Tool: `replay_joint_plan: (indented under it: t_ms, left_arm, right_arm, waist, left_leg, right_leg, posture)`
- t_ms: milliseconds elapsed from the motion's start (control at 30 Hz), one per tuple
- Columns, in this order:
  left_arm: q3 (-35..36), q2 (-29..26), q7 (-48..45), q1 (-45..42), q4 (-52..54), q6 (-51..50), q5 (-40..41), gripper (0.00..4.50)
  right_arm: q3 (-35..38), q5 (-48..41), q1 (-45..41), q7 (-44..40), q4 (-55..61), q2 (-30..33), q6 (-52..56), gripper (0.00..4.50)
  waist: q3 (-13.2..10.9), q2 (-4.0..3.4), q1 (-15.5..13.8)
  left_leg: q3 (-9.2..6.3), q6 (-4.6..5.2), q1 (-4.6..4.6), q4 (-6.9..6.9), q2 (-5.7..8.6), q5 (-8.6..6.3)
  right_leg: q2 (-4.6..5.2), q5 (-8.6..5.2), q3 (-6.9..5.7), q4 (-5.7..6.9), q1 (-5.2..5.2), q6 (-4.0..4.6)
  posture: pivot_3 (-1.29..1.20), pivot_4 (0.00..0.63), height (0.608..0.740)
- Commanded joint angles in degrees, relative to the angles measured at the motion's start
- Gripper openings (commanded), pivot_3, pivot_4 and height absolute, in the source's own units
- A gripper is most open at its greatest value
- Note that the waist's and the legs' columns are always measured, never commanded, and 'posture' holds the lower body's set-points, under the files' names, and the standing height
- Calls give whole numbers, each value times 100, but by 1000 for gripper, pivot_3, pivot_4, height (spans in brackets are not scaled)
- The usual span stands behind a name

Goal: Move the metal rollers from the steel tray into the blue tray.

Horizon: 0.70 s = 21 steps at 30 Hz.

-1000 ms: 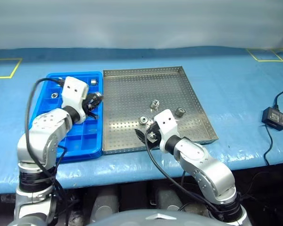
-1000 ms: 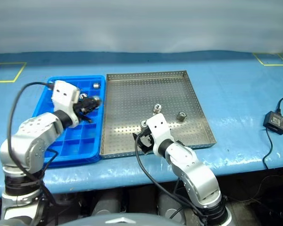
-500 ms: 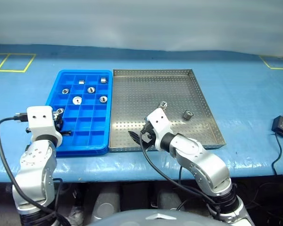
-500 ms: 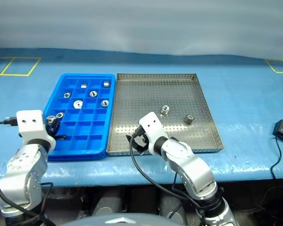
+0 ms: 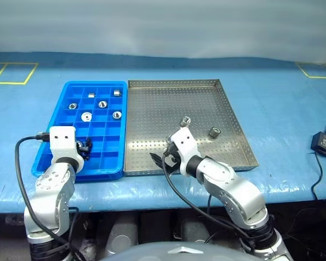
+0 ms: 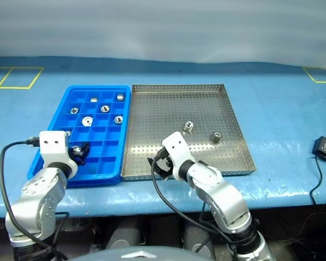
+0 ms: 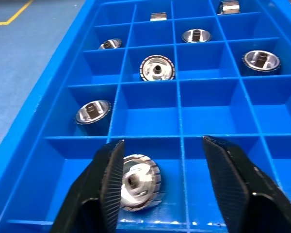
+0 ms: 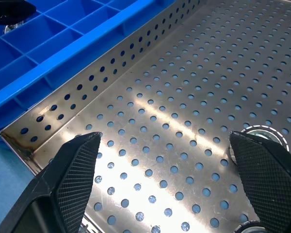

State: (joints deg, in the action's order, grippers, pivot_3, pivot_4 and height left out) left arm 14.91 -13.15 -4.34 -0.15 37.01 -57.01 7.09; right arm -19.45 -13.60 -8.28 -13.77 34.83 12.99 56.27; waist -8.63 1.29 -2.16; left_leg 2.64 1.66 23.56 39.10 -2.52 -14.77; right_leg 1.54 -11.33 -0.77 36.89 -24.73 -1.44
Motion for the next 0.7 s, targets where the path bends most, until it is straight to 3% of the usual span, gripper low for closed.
replay_joint_plan:
  t_ms: [33,200,300,467,700]
  left_arm:
    - [-140,-95,-281,-486,167,120,272,3983]
    - [-746,-130,-1304,-1360,-245,-215,1190,3983]
    - [-1307,-176,-1531,-1806,-757,-226,1240,3983]
    - [-2511,-162,-1793,-2526,-2092,414,770,3983]
    - [-3554,-99,-2046,-2964,-3689,1536,-2,3983]
  right_arm:
    - [173,21,71,121,358,-31,-43,4500]
    - [396,38,363,298,615,27,30,4500]
    - [534,114,567,417,762,125,60,4500]
    - [763,251,919,641,980,196,-2,4500]
    - [721,420,1168,840,1156,134,-76,4500]
  waist:
    - [0,0,4]
    - [1,0,59]
    - [1,0,146]
    - [1,-2,336]
    - [2,-4,580]
  left_leg:
    - [-1,0,1,1,0,0]
    - [3,1,3,2,4,-1]
    - [4,4,3,2,8,-2]
    - [3,4,1,1,34,-2]
    - [7,5,0,-3,36,-2]
  right_leg:
    - [0,0,-1,0,0,0]
    - [3,1,1,-4,2,-1]
    - [1,1,3,-5,2,-2]
    - [-7,1,8,-2,0,-2]
    - [-8,1,16,-1,-5,-2]
  posture:
    - [49,150,740]
    - [-16,150,740]
    - [-56,150,740]
    - [-125,150,740]
    - [-196,150,740]
